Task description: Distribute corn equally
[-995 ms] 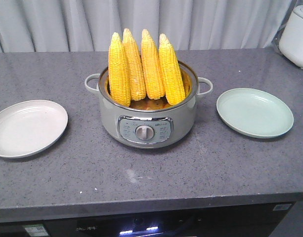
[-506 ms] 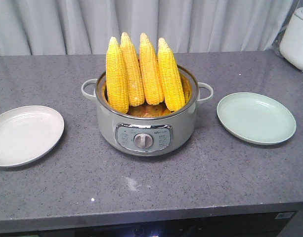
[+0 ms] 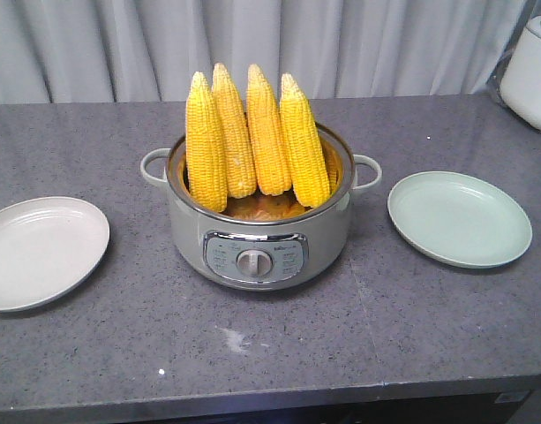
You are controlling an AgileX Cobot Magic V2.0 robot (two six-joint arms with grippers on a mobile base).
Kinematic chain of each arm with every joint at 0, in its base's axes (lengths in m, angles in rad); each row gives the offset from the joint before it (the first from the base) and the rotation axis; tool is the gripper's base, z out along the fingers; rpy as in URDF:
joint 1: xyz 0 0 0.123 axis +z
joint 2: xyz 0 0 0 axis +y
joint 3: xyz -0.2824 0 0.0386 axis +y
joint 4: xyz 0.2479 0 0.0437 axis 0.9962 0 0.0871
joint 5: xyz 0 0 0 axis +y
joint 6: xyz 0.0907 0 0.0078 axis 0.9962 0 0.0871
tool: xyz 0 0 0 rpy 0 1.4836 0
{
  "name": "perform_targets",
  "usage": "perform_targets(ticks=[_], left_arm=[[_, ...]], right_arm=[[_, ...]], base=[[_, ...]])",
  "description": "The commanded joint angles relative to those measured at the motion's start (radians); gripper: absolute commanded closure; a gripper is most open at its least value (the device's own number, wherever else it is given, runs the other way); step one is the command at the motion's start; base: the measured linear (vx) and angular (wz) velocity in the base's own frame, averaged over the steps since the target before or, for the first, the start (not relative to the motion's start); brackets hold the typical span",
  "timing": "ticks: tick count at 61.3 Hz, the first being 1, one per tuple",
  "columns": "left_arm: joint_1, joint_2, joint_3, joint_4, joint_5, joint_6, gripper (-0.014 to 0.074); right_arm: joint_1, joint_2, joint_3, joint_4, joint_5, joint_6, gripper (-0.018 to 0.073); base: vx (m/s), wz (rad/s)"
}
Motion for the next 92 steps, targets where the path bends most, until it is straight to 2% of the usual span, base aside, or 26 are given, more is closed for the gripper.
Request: perform_targets(ticks=[1, 92], left_arm=[[0.001, -0.016, 0.003, -0.002, -0.076, -0.003, 0.0603], [0.001, -0.016, 0.003, -0.002, -0.076, -0.003, 0.0603]], right_arm=[[-0.006, 0.005, 0.008, -0.007, -0.079, -0.008, 0.0564], [-0.006, 0.005, 0.008, -0.007, -0.079, -0.008, 0.0564]], base=[[0.02, 0.00], [0.00, 0.00]])
